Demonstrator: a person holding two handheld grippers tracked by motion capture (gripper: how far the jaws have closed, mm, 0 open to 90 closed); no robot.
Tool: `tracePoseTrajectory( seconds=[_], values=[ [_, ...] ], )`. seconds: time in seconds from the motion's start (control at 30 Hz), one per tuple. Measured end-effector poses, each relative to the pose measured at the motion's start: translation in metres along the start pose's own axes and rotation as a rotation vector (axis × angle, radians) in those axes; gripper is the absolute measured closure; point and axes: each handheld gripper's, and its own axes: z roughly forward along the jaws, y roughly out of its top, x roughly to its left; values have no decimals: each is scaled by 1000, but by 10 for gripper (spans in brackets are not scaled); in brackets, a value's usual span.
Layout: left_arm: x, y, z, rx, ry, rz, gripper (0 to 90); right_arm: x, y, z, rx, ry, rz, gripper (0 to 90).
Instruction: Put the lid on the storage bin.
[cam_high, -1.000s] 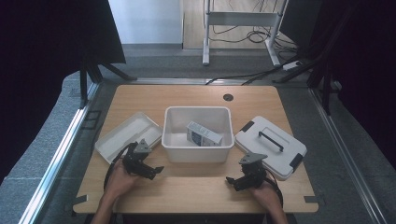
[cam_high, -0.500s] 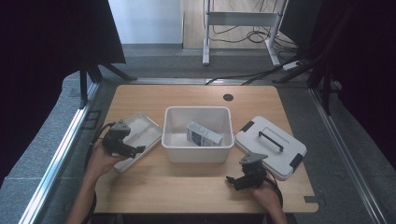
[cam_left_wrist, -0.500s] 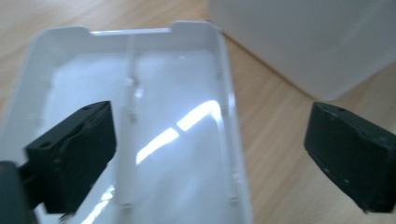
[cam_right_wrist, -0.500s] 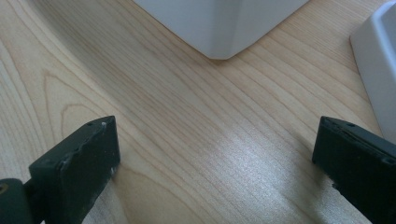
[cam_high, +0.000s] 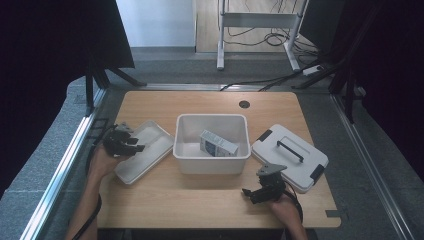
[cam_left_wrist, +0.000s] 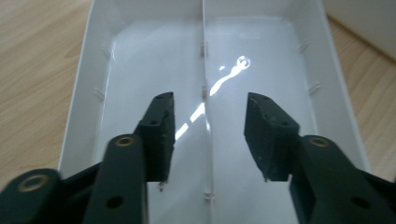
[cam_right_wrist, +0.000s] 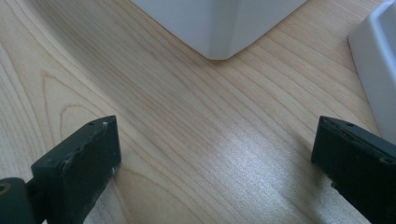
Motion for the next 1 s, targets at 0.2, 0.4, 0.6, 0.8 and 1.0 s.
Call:
tracePoseTrajectory(
  seconds=[0.2,0.4,0.6,0.8,1.0],
  values=[
    [2,-2,13,44,10,13,708,0,0,0,0,0,0,9],
    [3,-5,18,57,-32,14,857,0,0,0,0,0,-1,9],
    [5,-1,16,92,-15,57,890,0,0,0,0,0,0,9],
    [13,3,-1,91,-47,129,890,0,0,0,0,-1,0,9],
    [23,14,-33,76,-102,204,890,0,0,0,1,-2,-1,10]
  ],
)
